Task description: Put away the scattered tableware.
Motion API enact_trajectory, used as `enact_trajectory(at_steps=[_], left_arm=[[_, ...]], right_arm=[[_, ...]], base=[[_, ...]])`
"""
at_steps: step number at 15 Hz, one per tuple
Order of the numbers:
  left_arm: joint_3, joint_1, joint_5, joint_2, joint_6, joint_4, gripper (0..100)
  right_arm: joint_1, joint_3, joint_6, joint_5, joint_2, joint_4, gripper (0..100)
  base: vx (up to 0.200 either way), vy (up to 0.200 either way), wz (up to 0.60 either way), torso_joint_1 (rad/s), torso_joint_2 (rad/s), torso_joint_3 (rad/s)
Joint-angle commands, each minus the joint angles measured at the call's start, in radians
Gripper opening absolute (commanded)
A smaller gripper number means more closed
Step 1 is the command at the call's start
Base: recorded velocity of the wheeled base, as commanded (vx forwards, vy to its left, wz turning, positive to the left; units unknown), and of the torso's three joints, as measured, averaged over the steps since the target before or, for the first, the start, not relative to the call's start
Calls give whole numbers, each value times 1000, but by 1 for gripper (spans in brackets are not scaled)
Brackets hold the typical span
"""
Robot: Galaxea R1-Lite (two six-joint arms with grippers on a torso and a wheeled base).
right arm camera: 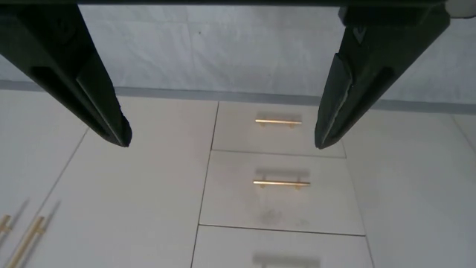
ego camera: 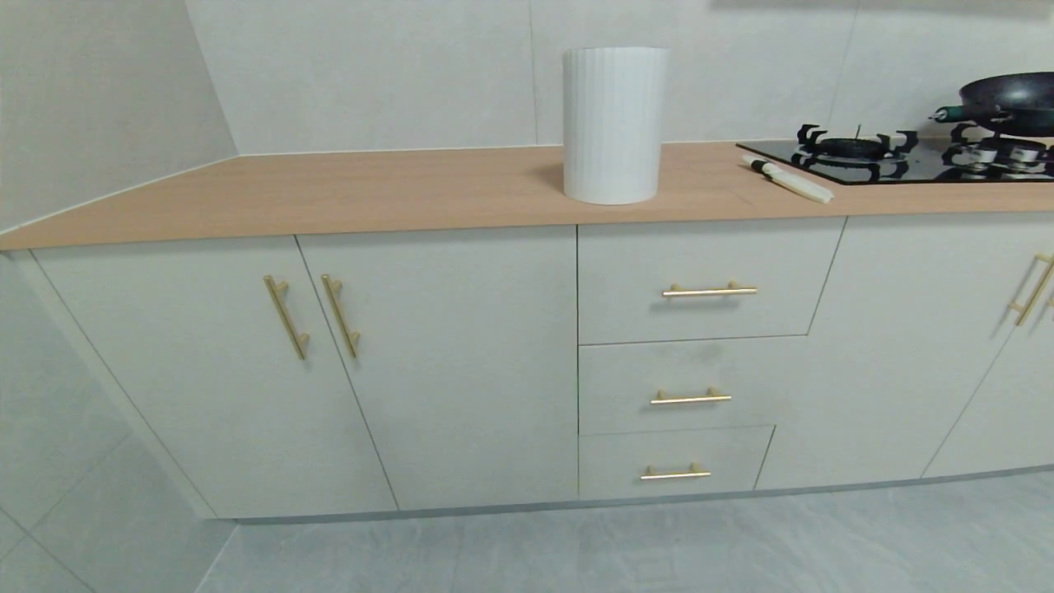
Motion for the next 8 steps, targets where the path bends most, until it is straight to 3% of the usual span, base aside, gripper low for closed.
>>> enact_trajectory(at_steps=[1, 8], left_arm=[[0, 0, 1, 0, 0, 0, 100], [0, 0, 1, 0, 0, 0, 100]], right_arm=[[1, 0, 0, 0, 3, -1, 100], [1, 0, 1, 0, 3, 0, 100]], base=[[200, 0, 0, 7, 7, 7], [200, 0, 0, 2, 1, 2]])
